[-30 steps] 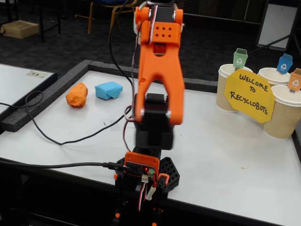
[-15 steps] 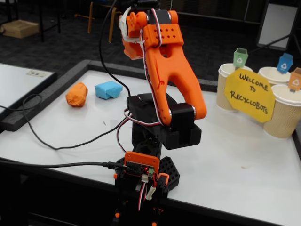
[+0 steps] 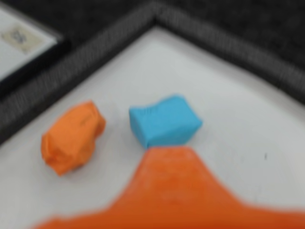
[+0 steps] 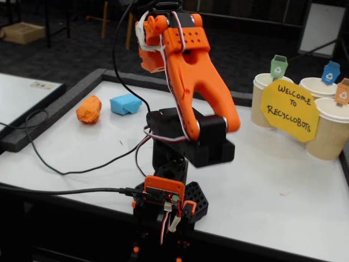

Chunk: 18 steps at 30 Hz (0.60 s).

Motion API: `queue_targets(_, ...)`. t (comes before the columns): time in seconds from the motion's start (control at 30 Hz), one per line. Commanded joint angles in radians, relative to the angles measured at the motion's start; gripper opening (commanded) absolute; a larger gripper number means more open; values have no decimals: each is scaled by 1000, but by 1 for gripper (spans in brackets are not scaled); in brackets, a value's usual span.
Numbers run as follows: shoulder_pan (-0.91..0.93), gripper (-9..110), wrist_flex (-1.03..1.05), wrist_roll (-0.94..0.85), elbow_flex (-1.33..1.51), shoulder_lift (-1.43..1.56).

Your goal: Sort rubbish by color.

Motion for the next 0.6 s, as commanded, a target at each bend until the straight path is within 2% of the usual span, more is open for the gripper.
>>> queue_targets(0.0, -20, 0, -87, -6, -34, -144)
queue_targets(0.43, -17, 1, -324, -6, -179, -750)
queue_targets(0.57, -17, 8, -339, -6, -305, -939)
